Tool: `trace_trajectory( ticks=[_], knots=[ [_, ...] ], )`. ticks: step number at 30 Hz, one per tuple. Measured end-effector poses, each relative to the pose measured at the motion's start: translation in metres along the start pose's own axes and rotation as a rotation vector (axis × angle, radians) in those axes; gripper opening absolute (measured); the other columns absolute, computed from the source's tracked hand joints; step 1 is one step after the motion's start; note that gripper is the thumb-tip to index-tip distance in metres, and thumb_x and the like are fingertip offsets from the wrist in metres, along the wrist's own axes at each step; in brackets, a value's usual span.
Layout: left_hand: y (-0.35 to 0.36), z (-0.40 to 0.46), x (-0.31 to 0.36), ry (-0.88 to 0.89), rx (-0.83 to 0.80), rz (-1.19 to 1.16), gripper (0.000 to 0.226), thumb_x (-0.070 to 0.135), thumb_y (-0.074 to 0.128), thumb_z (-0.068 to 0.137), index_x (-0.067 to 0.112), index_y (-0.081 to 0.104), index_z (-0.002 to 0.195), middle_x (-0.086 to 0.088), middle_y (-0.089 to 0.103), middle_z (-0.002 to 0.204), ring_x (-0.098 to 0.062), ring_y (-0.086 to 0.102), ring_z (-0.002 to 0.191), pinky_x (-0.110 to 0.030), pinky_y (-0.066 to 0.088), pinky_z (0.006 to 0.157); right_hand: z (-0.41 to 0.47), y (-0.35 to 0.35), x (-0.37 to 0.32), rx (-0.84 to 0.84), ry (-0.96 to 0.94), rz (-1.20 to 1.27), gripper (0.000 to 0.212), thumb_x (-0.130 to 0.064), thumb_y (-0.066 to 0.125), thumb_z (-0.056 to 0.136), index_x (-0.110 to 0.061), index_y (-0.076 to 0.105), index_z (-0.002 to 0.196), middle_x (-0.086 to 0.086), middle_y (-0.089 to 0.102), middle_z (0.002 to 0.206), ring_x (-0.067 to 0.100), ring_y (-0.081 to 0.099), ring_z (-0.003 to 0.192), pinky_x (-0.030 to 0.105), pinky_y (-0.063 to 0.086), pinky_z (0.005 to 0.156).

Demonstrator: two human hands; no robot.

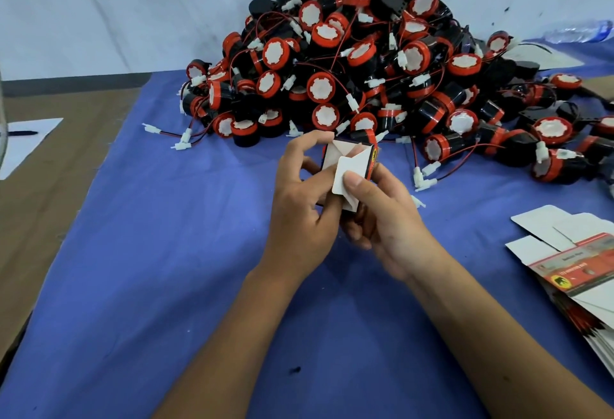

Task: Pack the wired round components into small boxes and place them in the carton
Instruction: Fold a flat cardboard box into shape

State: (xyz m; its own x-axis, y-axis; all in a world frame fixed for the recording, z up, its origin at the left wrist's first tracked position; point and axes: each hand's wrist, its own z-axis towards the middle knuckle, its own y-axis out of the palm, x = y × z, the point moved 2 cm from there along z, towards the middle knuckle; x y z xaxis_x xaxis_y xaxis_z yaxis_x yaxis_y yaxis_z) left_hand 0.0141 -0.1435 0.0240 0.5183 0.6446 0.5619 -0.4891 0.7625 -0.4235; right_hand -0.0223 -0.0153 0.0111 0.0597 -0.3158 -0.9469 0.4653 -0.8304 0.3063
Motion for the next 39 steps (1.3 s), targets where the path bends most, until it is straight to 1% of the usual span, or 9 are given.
trace_trajectory(
  ticks=[4,8,12,16,22,25,29,35,39],
  knots=[
    [-0.012,0.003,-0.007,-0.116,-0.153,-0.25,0.073,0.005,0.07,0.088,0.024,0.046,0.155,0.01,0.046,0.152,-0.021,0.058,0.113,-0.022,0.049,0.066,0.005,-0.01,0.0,0.117,0.015,0.016,0.036,-0.034,0.061,0.091,-0.006,0.057,0.115,0.005,0.055,0.07,0.015,0.034,0.041,0.023,0.019,0.041],
    [-0.016,-0.003,-0.015,-0.175,-0.279,-0.18,0.109,0.016,0.087,0.081,0.027,0.018,0.165,0.013,0.039,0.162,-0.017,0.042,0.145,-0.044,0.054,0.102,0.005,-0.013,0.002,-0.014,0.061,-0.026,0.029,-0.031,0.059,0.094,-0.011,0.059,0.114,0.003,0.059,0.069,0.013,0.031,0.039,0.021,0.021,0.039],
    [-0.017,0.0,-0.021,-0.139,-0.177,-0.05,0.09,0.017,0.086,0.082,0.022,0.038,0.158,0.013,0.051,0.151,-0.016,0.048,0.14,-0.042,0.048,0.109,0.005,-0.012,0.002,-0.031,-0.005,-0.271,0.028,-0.04,0.066,0.096,-0.03,0.065,0.122,0.001,0.069,0.088,0.019,0.05,0.05,0.024,0.033,0.042],
    [-0.018,0.002,-0.022,0.02,-0.097,0.143,0.073,0.023,0.081,0.086,0.019,0.048,0.151,0.01,0.052,0.15,-0.014,0.048,0.136,-0.026,0.037,0.112,0.007,-0.016,-0.003,0.089,-0.213,-0.441,0.03,-0.03,0.073,0.095,-0.031,0.068,0.125,-0.004,0.073,0.115,0.017,0.069,0.091,0.033,0.054,0.068],
    [-0.011,-0.001,-0.017,0.058,-0.106,0.179,0.073,0.016,0.083,0.083,0.02,0.052,0.148,0.01,0.054,0.147,-0.018,0.05,0.131,-0.024,0.038,0.11,0.008,-0.016,0.0,0.122,-0.229,-0.364,0.024,-0.012,0.069,0.096,-0.025,0.071,0.116,-0.002,0.075,0.105,0.0,0.062,0.065,0.01,0.045,0.055],
    [-0.009,-0.002,-0.014,0.064,-0.105,0.201,0.072,0.014,0.083,0.082,0.02,0.054,0.147,0.01,0.055,0.146,-0.02,0.051,0.128,-0.022,0.038,0.108,0.01,-0.016,0.0,0.147,-0.24,-0.382,0.024,-0.009,0.068,0.095,-0.024,0.071,0.113,-0.002,0.075,0.102,0.002,0.064,0.068,0.015,0.048,0.057],
    [-0.01,-0.001,-0.011,0.083,-0.095,0.216,0.069,0.013,0.082,0.083,0.018,0.055,0.146,0.008,0.056,0.145,-0.022,0.052,0.127,-0.022,0.038,0.108,0.012,-0.02,0.001,0.188,-0.251,-0.452,0.025,-0.018,0.071,0.088,-0.024,0.071,0.113,0.0,0.074,0.101,0.029,0.066,0.088,0.049,0.058,0.079],
    [-0.007,-0.001,-0.011,0.119,-0.122,0.227,0.072,0.014,0.083,0.08,0.022,0.054,0.146,0.011,0.053,0.147,-0.018,0.049,0.132,-0.021,0.035,0.111,0.013,-0.021,0.002,0.12,-0.201,-0.358,0.031,-0.012,0.069,0.083,-0.02,0.07,0.113,0.002,0.074,0.101,0.021,0.067,0.089,0.033,0.054,0.072],
    [-0.009,-0.002,-0.019,0.007,-0.113,0.104,0.076,0.028,0.085,0.081,0.025,0.048,0.148,0.015,0.052,0.148,-0.011,0.049,0.133,-0.029,0.045,0.106,0.013,-0.031,-0.003,-0.039,-0.108,-0.076,0.04,-0.008,0.07,0.086,0.0,0.063,0.124,0.027,0.066,0.125,0.032,0.066,0.113,0.04,0.053,0.095]
  ],
)
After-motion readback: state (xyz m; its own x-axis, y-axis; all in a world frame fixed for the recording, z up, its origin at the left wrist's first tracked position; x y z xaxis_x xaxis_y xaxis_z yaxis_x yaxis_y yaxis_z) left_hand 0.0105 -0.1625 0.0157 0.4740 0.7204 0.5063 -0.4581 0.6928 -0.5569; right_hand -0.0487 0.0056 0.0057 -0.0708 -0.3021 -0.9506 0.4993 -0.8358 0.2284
